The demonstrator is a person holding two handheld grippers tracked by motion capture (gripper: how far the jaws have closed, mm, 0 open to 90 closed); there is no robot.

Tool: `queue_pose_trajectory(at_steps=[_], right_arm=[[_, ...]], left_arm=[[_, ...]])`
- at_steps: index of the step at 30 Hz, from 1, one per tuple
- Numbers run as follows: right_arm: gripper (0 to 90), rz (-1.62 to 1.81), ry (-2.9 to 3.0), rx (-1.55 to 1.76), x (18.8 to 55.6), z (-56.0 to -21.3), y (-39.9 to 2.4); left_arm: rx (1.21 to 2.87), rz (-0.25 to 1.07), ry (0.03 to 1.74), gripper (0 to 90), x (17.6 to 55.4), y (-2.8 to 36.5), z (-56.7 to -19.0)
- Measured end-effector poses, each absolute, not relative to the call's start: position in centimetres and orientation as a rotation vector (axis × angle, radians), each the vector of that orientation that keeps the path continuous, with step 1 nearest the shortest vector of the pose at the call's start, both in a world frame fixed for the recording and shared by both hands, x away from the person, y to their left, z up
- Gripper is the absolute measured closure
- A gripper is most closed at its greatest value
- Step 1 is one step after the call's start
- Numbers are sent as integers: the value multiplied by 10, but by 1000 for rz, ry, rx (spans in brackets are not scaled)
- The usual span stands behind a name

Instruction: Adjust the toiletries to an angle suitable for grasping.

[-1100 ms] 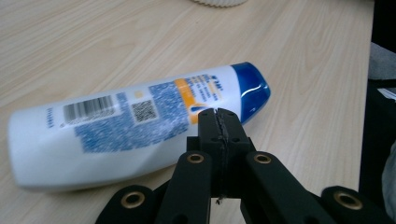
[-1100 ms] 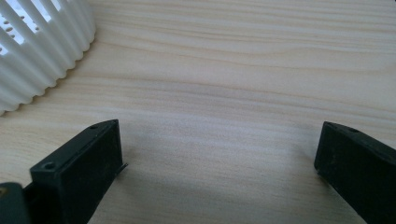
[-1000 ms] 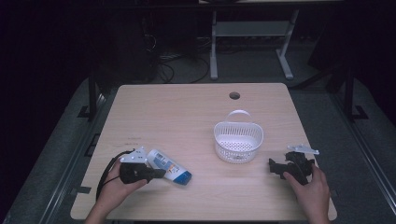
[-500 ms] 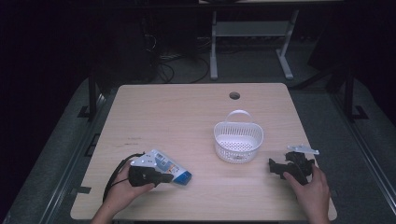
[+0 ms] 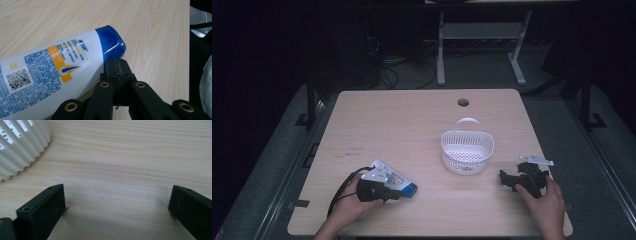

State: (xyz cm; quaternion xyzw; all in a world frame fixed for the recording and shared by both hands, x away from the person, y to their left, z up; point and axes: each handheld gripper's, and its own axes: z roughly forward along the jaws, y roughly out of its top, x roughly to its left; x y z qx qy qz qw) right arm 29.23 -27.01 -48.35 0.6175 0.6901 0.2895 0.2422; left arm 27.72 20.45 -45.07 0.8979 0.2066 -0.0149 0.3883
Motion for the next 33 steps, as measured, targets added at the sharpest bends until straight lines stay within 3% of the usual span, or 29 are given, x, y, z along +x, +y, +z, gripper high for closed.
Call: queue_pose_trajectory(at_steps=[33], right_arm=[[4,791,1887,1688,292,-483,-270]], left_arm=[[2268,-20,559,900,315,177,-451]])
